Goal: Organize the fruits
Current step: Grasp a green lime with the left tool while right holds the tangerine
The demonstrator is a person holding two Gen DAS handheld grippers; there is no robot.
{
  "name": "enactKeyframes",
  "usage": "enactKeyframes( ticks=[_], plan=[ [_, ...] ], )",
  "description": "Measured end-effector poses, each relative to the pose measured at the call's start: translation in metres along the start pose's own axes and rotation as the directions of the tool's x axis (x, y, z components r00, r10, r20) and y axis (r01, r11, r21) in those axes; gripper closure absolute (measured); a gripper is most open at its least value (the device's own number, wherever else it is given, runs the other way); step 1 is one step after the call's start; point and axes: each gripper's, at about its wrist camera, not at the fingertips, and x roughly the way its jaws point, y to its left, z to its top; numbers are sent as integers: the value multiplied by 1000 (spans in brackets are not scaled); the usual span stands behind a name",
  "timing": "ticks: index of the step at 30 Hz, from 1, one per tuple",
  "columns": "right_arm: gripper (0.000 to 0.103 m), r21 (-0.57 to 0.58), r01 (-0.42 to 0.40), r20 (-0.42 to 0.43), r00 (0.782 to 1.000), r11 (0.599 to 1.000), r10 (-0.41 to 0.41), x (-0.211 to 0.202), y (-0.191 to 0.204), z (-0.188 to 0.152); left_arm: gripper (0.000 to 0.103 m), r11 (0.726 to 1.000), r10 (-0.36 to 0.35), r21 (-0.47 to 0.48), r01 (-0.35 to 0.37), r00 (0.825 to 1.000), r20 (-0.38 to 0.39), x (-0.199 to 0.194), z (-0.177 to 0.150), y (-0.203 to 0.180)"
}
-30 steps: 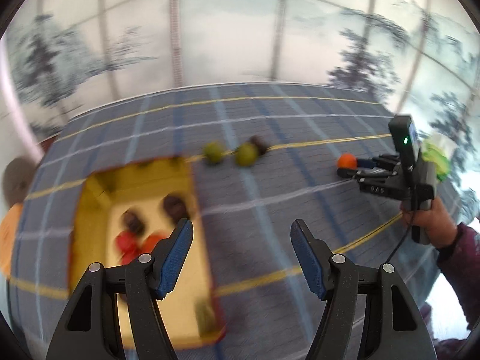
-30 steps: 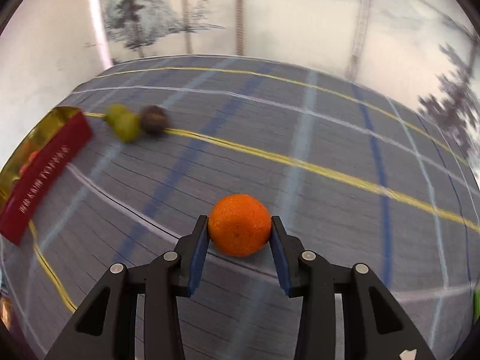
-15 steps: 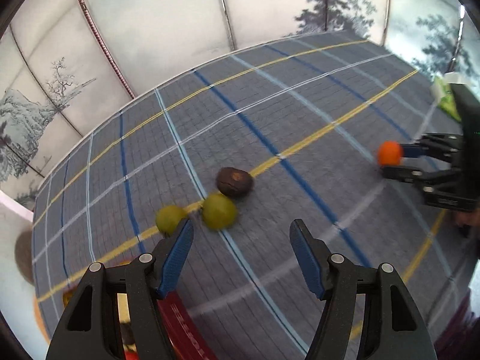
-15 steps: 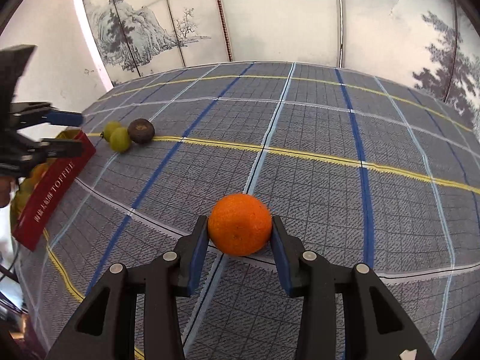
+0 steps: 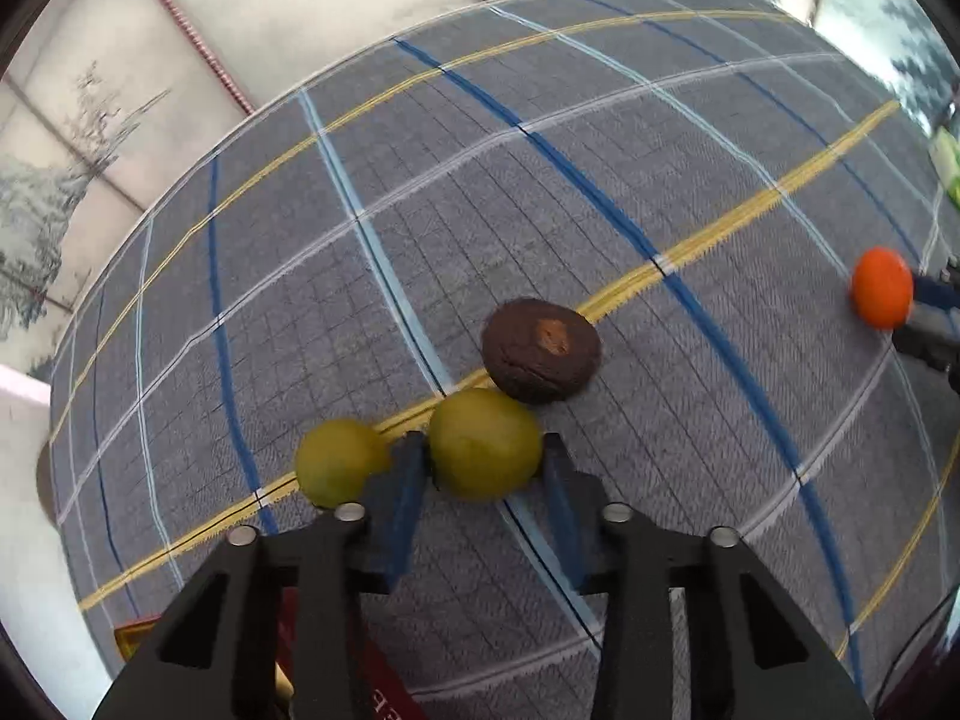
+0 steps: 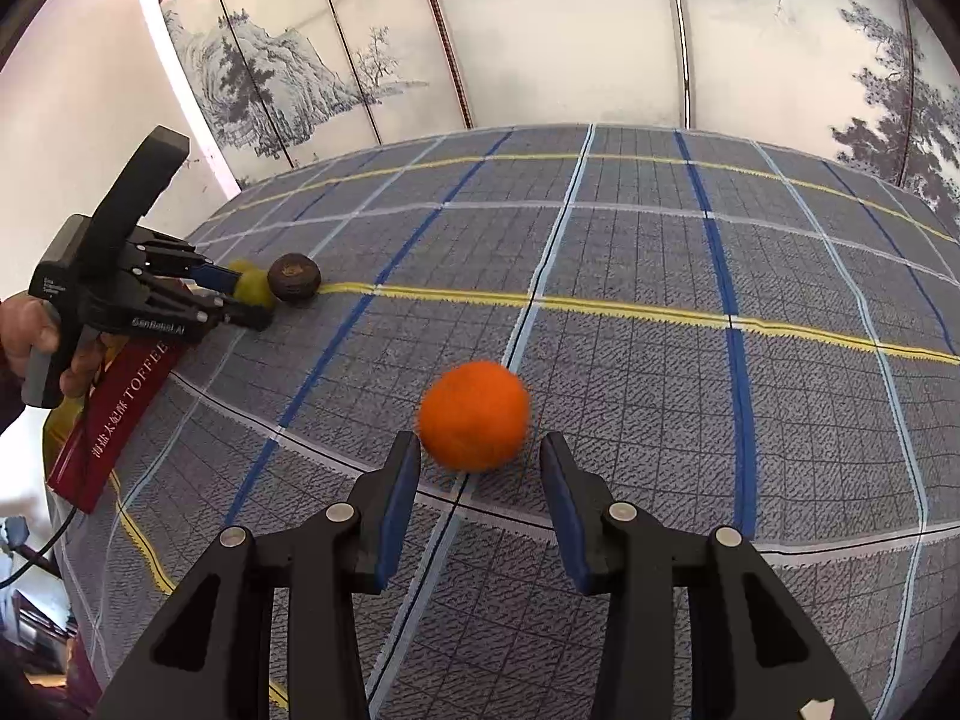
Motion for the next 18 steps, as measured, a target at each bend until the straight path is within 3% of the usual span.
enactKeyframes(
  ticks=[4,6,11,18],
  plan=[
    [61,11,4,0,1000,1000,-4,0,-2,0,67,999,11,-43,-10,1000,12,-5,-11,-4],
    [44,14,13,-1,1000,1000,-13,0,-3,0,67,998,39,-53,-38,999,24,-13,-21,-14],
    [26,9,27,28,999,1000,-27,-5,-1,0,67,995,17,-99,-9,996,84,-50,-42,-41],
    [27,-9,55,-16,998,998,-55,10,-1,13,67,983,-74,-154,100,983,168,-100,-77,-71]
  ],
)
